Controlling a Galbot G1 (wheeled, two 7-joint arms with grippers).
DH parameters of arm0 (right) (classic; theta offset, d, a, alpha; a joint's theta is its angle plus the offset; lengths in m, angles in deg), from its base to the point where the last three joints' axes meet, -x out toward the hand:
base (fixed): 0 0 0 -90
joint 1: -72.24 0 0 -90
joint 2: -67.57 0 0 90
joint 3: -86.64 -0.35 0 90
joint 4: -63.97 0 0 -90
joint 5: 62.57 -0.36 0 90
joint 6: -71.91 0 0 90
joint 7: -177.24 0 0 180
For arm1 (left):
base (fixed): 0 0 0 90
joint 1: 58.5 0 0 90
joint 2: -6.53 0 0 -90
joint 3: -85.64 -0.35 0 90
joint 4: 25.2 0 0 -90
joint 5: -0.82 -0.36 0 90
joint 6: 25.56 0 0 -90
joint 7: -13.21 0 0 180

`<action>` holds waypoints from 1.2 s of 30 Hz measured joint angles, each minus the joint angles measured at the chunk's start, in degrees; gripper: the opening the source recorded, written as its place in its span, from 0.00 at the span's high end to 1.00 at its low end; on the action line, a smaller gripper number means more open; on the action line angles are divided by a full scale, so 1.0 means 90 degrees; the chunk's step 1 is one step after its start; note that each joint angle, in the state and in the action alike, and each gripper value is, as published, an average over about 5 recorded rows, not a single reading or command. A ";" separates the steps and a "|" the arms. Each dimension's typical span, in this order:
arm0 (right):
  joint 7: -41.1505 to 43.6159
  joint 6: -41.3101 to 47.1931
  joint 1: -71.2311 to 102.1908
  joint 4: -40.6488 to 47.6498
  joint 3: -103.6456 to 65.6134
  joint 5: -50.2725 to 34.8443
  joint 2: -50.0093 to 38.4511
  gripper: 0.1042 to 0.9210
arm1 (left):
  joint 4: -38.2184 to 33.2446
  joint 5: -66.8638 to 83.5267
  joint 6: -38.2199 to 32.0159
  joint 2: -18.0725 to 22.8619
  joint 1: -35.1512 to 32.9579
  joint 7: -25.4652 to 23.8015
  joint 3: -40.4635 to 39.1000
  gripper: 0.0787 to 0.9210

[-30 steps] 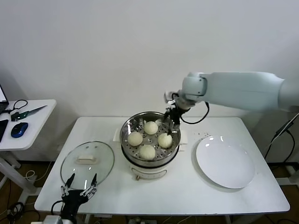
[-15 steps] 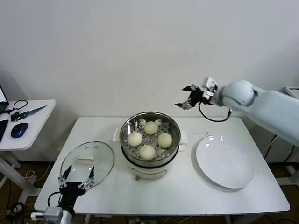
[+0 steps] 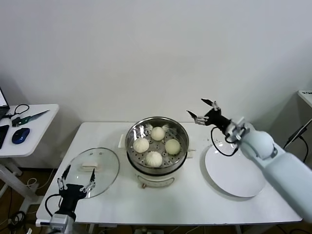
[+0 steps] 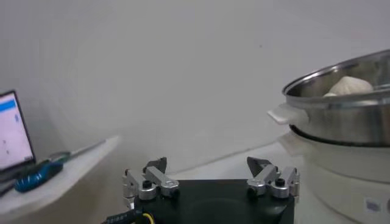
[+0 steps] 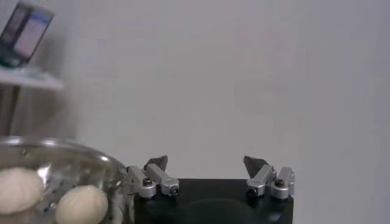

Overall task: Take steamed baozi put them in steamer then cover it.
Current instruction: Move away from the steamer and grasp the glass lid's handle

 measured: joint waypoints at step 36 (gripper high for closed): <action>-0.0134 -0.2620 0.5850 -0.0449 -0.3736 0.0925 0.3253 0.12 | 0.2755 -0.7273 -0.0148 -0.0711 0.0992 0.2534 -0.0468 0.12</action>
